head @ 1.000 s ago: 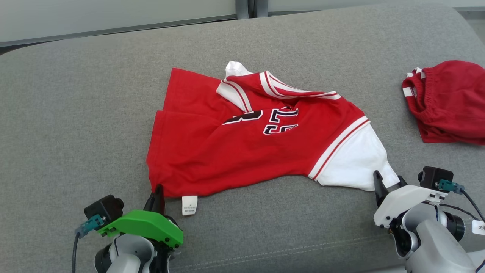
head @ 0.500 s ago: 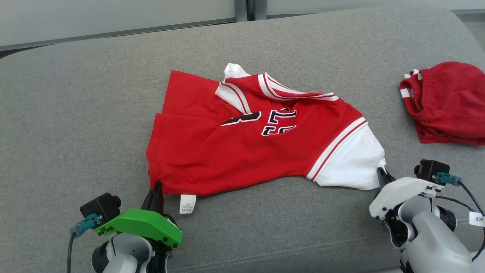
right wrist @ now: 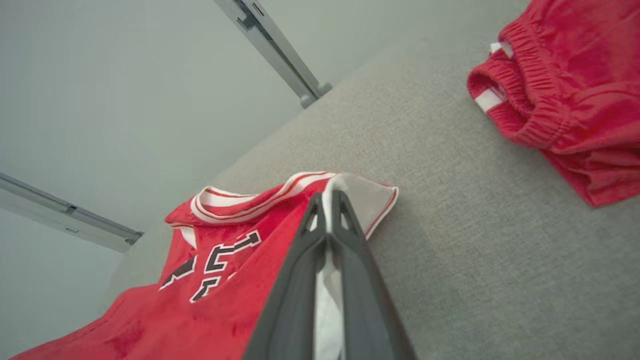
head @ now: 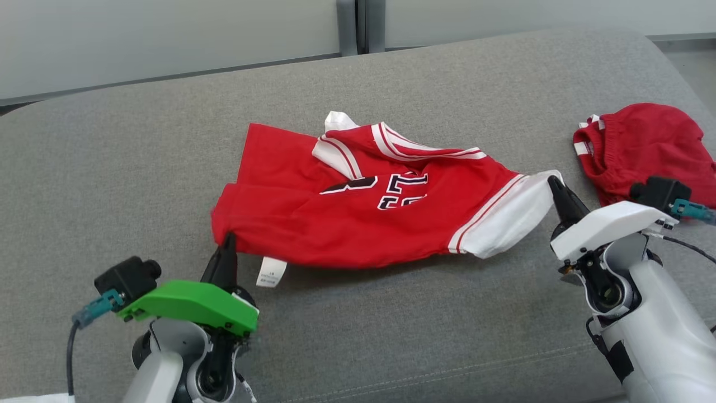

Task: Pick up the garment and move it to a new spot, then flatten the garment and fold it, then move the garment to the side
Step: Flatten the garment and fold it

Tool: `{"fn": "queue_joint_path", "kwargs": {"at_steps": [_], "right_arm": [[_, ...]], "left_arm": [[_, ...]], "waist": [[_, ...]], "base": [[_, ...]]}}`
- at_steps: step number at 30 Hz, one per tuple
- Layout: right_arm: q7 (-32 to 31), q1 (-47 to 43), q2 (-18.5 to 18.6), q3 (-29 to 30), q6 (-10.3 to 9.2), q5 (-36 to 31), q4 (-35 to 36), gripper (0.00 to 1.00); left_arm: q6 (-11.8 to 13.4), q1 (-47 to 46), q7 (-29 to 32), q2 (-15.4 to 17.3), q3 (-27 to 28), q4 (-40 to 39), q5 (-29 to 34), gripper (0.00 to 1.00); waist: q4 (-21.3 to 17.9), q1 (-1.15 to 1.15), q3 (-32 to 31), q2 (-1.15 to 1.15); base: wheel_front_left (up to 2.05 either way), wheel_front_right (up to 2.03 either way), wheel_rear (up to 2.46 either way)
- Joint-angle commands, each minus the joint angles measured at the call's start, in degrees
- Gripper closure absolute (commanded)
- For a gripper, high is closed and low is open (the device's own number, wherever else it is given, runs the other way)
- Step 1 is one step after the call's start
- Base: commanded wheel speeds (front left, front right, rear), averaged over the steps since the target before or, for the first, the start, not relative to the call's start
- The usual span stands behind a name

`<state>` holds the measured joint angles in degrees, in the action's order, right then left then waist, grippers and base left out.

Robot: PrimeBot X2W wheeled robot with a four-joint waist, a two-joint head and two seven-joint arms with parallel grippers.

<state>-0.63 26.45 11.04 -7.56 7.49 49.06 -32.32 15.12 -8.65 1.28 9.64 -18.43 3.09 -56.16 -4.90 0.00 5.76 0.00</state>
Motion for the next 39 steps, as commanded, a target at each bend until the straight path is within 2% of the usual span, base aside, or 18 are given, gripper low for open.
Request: {"fn": "queue_joint_path", "kwargs": {"at_steps": [1, 5, 10, 23, 33, 39], "right_arm": [[-0.9, 0.6, 0.6, 0.3, 0.0, 1.3, 1.6, 1.0], [-4.0, 2.6, 1.0, 1.3, 0.01, 3.3, 4.8, 1.0], [-7.9, 7.4, 0.8, 3.2, 0.01, 2.3, 6.0, 1.0], [-16.6, 22.2, -3.4, 12.3, 0.01, -2.9, 5.2, 1.0], [-21.4, 32.0, -7.0, 18.3, 0.01, -11.0, 5.7, 1.0], [-23.8, 37.7, -7.9, 20.2, 0.01, -13.4, 6.2, 1.0]], "left_arm": [[0.2, -1.7, 0.8, 0.5, 0.6, -1.2, -0.7, 1.0], [1.2, -5.7, 3.9, 1.7, 1.6, -3.3, -1.9, 1.0], [3.5, -12.9, 8.4, 2.5, 3.8, -4.0, -3.9, 1.0], [9.1, -28.8, 14.1, 1.1, 8.4, -3.7, -8.4, 1.0], [10.6, -39.1, 15.7, 2.4, 7.6, 0.0, -6.3, 1.0], [10.3, -43.9, 17.4, 2.8, 6.6, 1.6, -5.9, 1.0]], "waist": [[-0.2, 0.0, -1.1, 0.0], [-0.3, 0.0, -2.9, 0.0], [-0.3, 0.0, -5.2, 0.0], [-0.1, 0.0, -8.3, 0.0], [-0.1, 0.0, -7.9, 0.0], [-0.1, 0.0, -6.5, 0.0]], "base": [[0.0, 0.0, 0.0], [0.0, 0.0, 0.0], [0.0, 0.0, 0.0], [0.0, 0.0, 0.0], [0.0, 0.0, 0.0], [0.0, 0.0, 0.0]]}}
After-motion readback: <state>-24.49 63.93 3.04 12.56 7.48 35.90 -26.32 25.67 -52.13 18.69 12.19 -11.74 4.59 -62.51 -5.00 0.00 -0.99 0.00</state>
